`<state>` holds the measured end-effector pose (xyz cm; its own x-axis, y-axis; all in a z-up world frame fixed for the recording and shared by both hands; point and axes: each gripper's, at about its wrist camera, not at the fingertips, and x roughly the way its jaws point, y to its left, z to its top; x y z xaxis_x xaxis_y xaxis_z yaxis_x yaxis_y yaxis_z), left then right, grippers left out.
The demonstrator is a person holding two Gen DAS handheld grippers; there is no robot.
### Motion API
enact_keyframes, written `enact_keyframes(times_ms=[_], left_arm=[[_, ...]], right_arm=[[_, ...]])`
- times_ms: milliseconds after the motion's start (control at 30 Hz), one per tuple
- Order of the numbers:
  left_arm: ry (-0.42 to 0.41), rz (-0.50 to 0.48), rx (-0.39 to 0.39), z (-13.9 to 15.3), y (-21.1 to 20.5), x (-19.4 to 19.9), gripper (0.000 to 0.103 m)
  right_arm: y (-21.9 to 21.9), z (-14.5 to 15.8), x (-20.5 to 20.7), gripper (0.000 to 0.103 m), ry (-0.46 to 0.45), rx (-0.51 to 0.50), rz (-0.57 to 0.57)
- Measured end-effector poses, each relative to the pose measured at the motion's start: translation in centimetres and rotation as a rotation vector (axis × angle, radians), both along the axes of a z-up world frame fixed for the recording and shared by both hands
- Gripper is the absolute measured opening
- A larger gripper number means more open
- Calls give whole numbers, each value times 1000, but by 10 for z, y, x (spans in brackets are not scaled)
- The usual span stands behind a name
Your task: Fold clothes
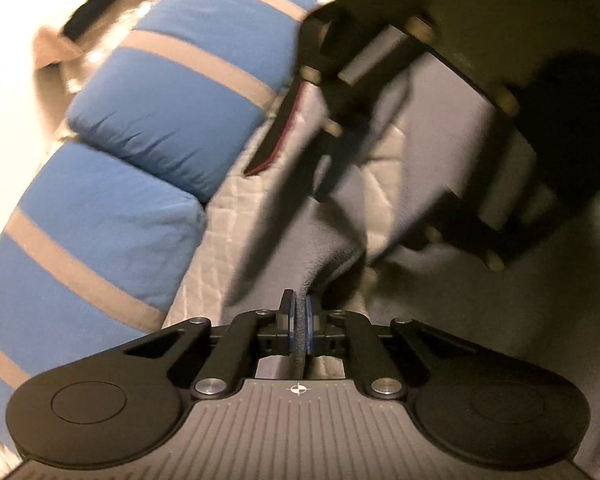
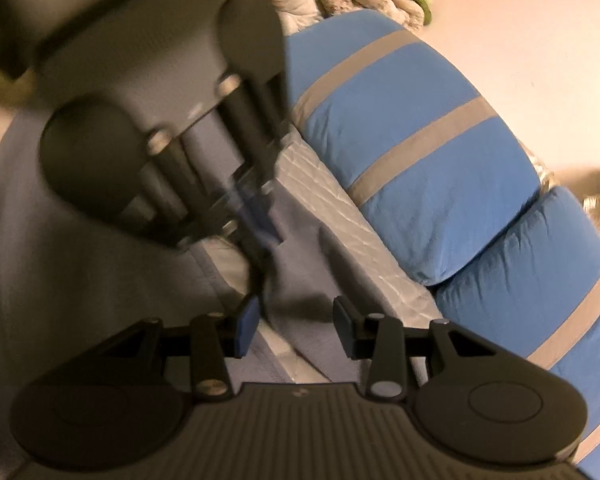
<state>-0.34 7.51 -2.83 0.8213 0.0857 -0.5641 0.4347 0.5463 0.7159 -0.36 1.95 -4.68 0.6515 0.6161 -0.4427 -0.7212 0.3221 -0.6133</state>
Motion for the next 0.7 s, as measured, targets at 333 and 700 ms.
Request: enact_keyframes(times_ms=[333, 700], left_arm=[[7, 22, -49, 5, 3, -5, 5], [21, 33, -90, 10, 7, -3, 8]], right_arm=[[10, -15, -10, 42, -128, -23, -3], [17, -21, -9, 10, -163, -44, -16]])
